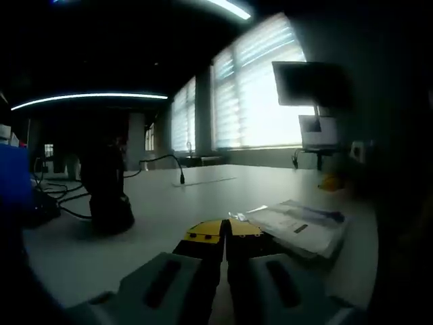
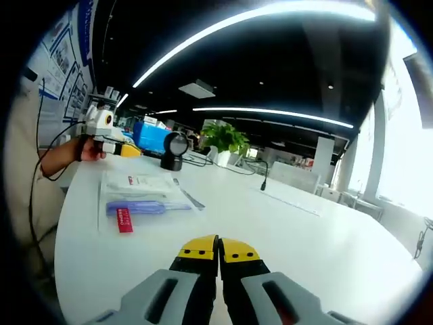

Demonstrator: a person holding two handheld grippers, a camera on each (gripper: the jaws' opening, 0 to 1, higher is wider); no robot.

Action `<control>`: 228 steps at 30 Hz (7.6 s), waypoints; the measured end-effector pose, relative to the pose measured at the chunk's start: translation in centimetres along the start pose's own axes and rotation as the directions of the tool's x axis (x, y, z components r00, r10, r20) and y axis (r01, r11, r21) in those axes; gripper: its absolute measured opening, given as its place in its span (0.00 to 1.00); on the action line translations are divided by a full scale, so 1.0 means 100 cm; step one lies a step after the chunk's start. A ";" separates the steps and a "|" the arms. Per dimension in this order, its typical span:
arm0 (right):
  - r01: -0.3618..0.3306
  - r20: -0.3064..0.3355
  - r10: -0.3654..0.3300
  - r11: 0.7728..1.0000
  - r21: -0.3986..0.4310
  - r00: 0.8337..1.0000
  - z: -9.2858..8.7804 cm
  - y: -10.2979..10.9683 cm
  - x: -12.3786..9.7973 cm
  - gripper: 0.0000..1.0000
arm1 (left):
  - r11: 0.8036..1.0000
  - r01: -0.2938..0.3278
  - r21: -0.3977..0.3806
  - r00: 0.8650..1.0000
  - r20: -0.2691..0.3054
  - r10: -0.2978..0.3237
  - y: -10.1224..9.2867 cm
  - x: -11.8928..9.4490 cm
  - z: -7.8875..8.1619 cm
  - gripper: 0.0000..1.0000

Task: Clip sheet goods on table flip sheet goods clip sheet goods scan sheet goods put sheet goods back to table

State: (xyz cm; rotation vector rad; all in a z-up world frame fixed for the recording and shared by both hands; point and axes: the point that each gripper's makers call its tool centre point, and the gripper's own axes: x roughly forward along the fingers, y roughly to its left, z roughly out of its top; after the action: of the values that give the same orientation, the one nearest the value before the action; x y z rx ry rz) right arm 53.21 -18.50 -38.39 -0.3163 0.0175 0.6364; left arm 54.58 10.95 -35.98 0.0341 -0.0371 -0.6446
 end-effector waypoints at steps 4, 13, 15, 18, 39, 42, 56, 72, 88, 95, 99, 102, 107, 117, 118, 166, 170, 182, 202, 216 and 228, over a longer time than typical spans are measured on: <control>0.001 0.000 -0.001 1.000 -0.002 1.000 0.000 0.001 0.000 0.00 | 1.000 -0.007 -0.007 1.000 0.019 0.007 0.002 -0.001 0.004 0.00; -0.002 0.000 0.002 1.000 -0.003 1.000 0.001 0.002 0.000 0.00 | 1.000 0.001 0.003 1.000 0.018 -0.001 0.002 -0.001 0.002 0.00; -0.002 0.001 0.002 1.000 -0.003 1.000 0.001 0.002 0.000 0.00 | 1.000 0.006 0.019 1.000 0.011 -0.006 0.001 0.000 0.001 0.00; -0.005 0.009 0.005 1.000 -0.014 1.000 0.003 0.004 0.000 0.00 | 0.999 0.007 0.052 1.000 -0.002 -0.007 0.000 0.001 -0.002 0.02; -0.008 0.003 0.008 1.000 -0.015 1.000 0.003 0.009 0.000 0.00 | 0.996 0.009 0.092 1.000 -0.009 -0.008 -0.002 0.002 -0.003 0.02; -0.008 0.003 0.008 1.000 -0.015 1.000 0.003 0.008 0.000 0.00 | 0.996 0.008 0.090 1.000 -0.012 -0.007 -0.001 0.002 -0.003 0.02; -0.009 0.001 0.009 1.000 -0.018 1.000 0.003 0.009 0.001 0.00 | 0.997 -0.010 0.076 0.999 -0.030 0.012 0.001 0.001 -0.006 0.01; -0.008 0.001 0.008 1.000 -0.017 1.000 0.006 0.014 0.001 0.00 | 0.996 0.003 0.094 0.999 -0.036 0.001 -0.007 0.001 -0.006 0.01; -0.009 0.003 0.010 1.000 -0.014 1.000 0.007 0.016 0.001 0.00 | 0.995 -0.004 0.101 0.999 -0.044 0.008 -0.006 0.001 -0.006 0.01; -0.007 -0.001 0.007 1.000 -0.018 1.000 0.006 0.016 0.001 0.00 | 0.991 -0.008 0.131 0.999 -0.047 0.014 -0.008 0.000 -0.006 0.00; -0.006 -0.003 0.006 1.000 -0.020 1.000 0.005 0.015 0.001 0.00 | 0.996 -0.017 0.085 0.999 -0.026 0.019 -0.004 -0.001 0.000 0.00; -0.002 -0.005 0.002 1.000 -0.021 1.000 0.005 0.014 0.001 0.00 | 0.996 -0.029 0.081 0.999 -0.037 0.032 0.000 -0.001 0.000 0.00; -0.011 -0.004 0.011 1.000 -0.022 1.000 0.005 0.016 0.001 0.00 | 0.994 -0.007 0.109 0.999 -0.037 0.011 -0.007 -0.001 0.013 0.00; -0.013 -0.003 0.013 1.000 -0.027 1.000 0.005 0.016 0.000 0.00 | 0.997 -0.045 0.057 0.991 -0.126 0.052 0.001 0.004 0.012 0.00; -0.012 -0.003 0.012 1.000 -0.028 1.000 0.005 0.015 0.000 0.00 | 0.998 -0.042 0.052 0.991 -0.123 0.048 0.001 0.006 0.014 0.00; -0.022 -0.013 0.021 0.999 -0.044 1.000 0.000 0.012 0.001 0.00 | 0.828 0.039 -0.559 0.884 -0.368 -0.290 -0.058 0.021 -0.025 0.03; -0.026 -0.011 0.025 0.999 -0.042 1.000 0.001 0.013 0.001 0.00 | 0.848 0.050 -0.528 0.872 -0.390 -0.294 -0.064 0.020 -0.029 0.06; -0.024 -0.014 0.023 0.999 -0.038 1.000 0.001 0.014 0.001 0.00 | 0.872 0.044 -0.487 0.863 -0.422 -0.279 -0.063 0.021 -0.037 0.08; -0.023 -0.018 0.022 0.999 -0.044 1.000 0.001 0.016 0.001 0.00 | 0.839 0.017 -0.543 0.874 -0.400 -0.276 -0.057 0.020 -0.048 0.07; -0.024 -0.019 0.023 0.999 -0.046 1.000 0.001 0.016 0.001 0.00 | 0.850 0.036 -0.525 0.874 -0.397 -0.282 -0.064 0.024 -0.045 0.06; -0.023 -0.020 0.022 0.999 -0.049 1.000 0.000 0.015 0.001 0.00 | 0.811 0.005 -0.585 0.880 -0.382 -0.281 -0.063 0.025 -0.040 0.00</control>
State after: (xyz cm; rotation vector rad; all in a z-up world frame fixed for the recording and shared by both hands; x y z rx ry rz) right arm 52.39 -17.30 -38.85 -0.3708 0.0242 0.6570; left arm 52.95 4.54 -40.20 -0.4019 0.6267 -0.7711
